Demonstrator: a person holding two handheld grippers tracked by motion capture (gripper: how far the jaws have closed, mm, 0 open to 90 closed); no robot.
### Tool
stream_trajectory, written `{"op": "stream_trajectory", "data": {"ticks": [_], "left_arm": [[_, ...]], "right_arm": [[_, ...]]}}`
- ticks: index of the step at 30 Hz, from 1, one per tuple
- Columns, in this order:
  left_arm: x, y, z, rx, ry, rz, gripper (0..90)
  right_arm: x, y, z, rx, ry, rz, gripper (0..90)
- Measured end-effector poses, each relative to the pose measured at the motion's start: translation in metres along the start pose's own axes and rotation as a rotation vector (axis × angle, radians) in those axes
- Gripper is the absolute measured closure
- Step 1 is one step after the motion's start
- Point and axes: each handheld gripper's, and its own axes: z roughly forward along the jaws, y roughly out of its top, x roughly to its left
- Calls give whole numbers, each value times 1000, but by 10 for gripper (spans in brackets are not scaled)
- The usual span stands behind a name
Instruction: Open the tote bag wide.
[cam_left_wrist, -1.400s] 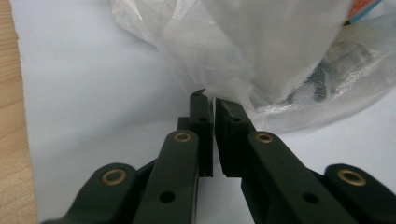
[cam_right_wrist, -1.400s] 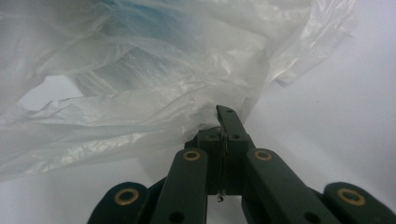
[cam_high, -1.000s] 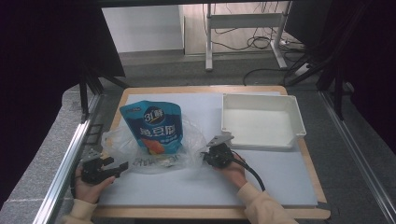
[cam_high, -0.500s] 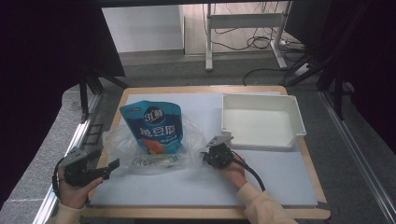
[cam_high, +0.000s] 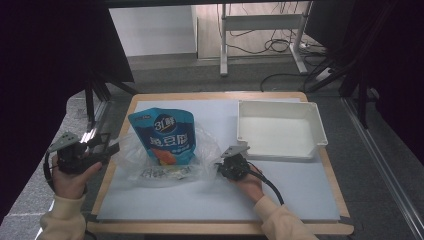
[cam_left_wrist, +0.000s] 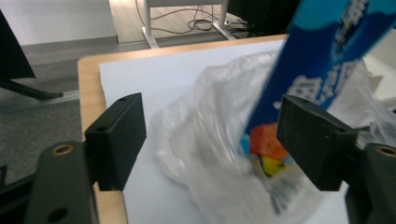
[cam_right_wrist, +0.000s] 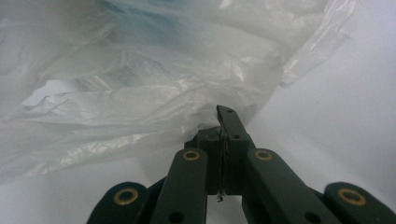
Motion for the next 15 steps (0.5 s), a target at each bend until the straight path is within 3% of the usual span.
{"op": "stream_trajectory", "data": {"ticks": [9, 15], "left_arm": [[8, 27, 26, 36, -7, 35, 340], [14, 21, 44, 82, -37, 10, 377]], "right_arm": [[0, 0, 0, 1, -1, 0, 882], [1, 0, 0, 0, -10, -10, 879]]}}
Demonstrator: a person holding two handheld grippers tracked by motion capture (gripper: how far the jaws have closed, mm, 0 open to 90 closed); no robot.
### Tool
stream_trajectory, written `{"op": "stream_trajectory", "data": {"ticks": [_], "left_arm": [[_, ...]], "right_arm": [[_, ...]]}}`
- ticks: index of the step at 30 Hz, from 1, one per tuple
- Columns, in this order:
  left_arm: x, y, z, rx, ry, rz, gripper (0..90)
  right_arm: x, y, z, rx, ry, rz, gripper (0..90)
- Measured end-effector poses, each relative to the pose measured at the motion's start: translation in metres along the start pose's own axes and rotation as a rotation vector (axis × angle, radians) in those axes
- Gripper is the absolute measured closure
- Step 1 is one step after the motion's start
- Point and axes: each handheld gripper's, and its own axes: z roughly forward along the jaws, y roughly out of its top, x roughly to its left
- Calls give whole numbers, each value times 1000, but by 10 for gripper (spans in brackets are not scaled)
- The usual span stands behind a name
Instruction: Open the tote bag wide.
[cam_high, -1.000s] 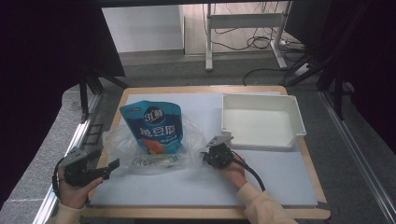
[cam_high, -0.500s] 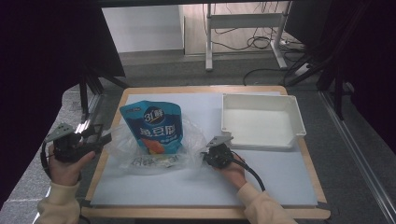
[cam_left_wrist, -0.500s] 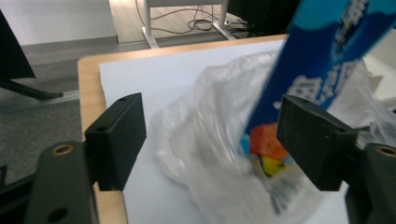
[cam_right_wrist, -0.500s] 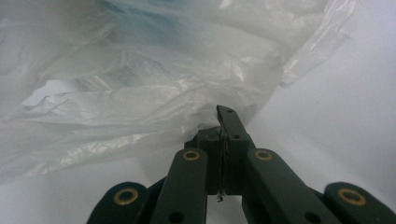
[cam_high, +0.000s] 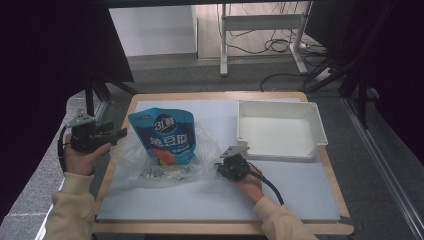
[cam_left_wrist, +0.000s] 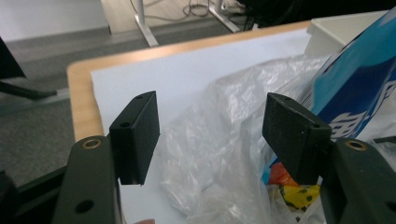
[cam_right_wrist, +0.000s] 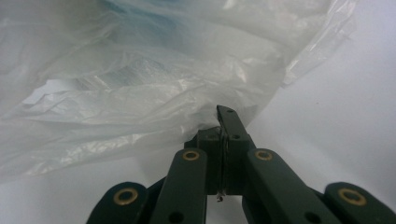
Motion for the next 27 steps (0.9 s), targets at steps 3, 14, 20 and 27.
{"op": "stream_trajectory", "data": {"ticks": [3, 14, 20, 27], "left_arm": [[0, -6, 6, 24, -25, -4, 409], [-6, -22, 19, 79, -76, 15, 685], [-12, -25, 20, 72, -62, 31, 877], [-13, -26, 17, 52, -63, 26, 900]], "right_arm": [[0, 0, 0, 1, 1, 1, 880], [0, 0, 0, 1, 4, 3, 879], [0, 0, 0, 1, 1, -2, 879], [0, 0, 0, 1, 2, -3, 876]]}}
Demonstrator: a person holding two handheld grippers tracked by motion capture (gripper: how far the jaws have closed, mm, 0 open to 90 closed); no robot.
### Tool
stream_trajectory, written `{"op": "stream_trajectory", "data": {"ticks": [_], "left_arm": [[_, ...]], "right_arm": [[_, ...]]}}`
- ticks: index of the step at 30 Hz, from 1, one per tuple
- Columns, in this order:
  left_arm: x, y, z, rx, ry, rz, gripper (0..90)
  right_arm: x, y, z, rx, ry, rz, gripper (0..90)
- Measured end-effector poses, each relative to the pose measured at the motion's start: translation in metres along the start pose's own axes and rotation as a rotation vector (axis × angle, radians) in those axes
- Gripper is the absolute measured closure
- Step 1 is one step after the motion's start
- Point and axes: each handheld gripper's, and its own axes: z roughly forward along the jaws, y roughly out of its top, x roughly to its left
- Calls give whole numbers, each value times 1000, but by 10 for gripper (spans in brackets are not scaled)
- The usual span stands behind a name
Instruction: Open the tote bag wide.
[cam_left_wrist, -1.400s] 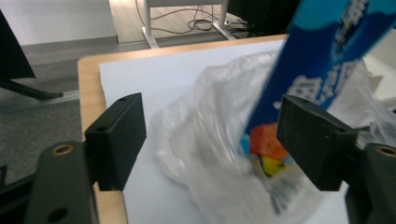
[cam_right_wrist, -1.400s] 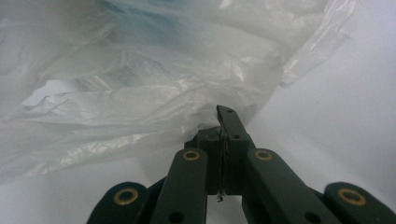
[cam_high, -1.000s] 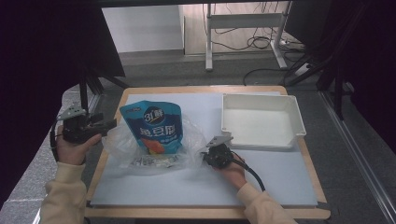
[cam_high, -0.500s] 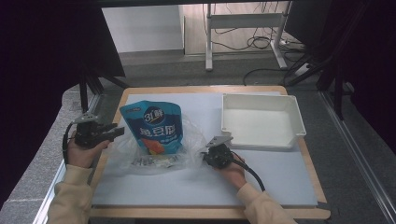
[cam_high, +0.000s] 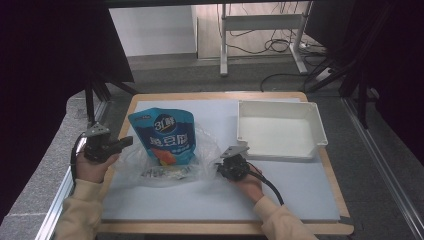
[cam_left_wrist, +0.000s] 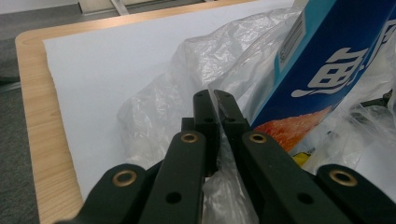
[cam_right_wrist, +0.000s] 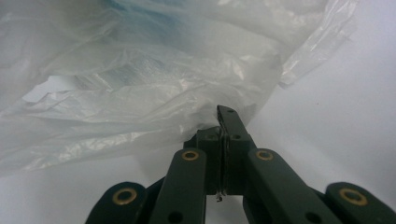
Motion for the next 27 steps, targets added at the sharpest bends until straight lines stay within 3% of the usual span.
{"op": "stream_trajectory", "data": {"ticks": [9, 14, 17, 21, 27], "left_arm": [[2, -3, -4, -39, -12, -16, 900], [0, -3, -2, -42, -25, -7, 900], [0, -3, -4, -48, -31, -4, 900], [1, -4, -4, -51, -38, -7, 900], [1, -4, -5, -59, -43, -11, 898]], "right_arm": [[0, 0, 0, 2, 13, 14, 824], [5, 1, -3, 11, 20, 7, 656], [12, -1, -16, -3, 10, -17, 548], [15, -7, -35, -19, 27, -8, 460], [16, -22, -69, -58, 29, 22, 429]]}}
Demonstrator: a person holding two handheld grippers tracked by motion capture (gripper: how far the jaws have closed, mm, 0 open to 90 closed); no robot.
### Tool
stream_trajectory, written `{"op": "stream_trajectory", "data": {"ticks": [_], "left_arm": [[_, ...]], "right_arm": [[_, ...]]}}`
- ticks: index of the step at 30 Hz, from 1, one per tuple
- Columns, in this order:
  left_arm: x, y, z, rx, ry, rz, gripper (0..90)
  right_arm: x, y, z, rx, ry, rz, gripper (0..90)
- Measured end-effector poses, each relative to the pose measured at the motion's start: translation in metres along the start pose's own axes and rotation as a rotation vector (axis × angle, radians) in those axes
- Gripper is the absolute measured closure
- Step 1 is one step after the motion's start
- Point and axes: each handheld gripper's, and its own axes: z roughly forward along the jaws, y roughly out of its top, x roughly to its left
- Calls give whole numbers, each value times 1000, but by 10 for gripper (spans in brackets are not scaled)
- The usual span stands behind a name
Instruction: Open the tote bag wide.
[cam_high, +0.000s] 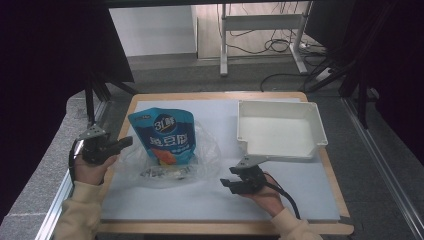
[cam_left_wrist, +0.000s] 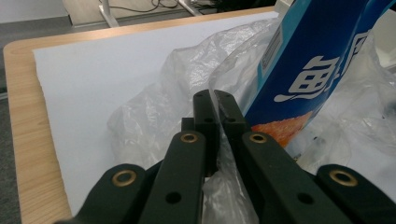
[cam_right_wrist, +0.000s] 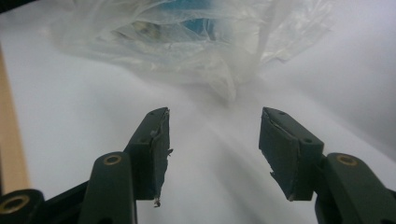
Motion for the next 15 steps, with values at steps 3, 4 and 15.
{"op": "stream_trajectory", "data": {"ticks": [3, 4, 15], "left_arm": [[-1, 1, 0, -3, 2, 2, 898], [-2, 1, 0, -3, 2, 3, 898], [-2, 1, 0, -4, 10, 1, 900]], "right_arm": [[-4, 2, -15, -40, -14, 13, 429], [-5, 4, -18, -57, -15, 18, 429], [-9, 36, -33, -160, -33, -8, 428]]}}
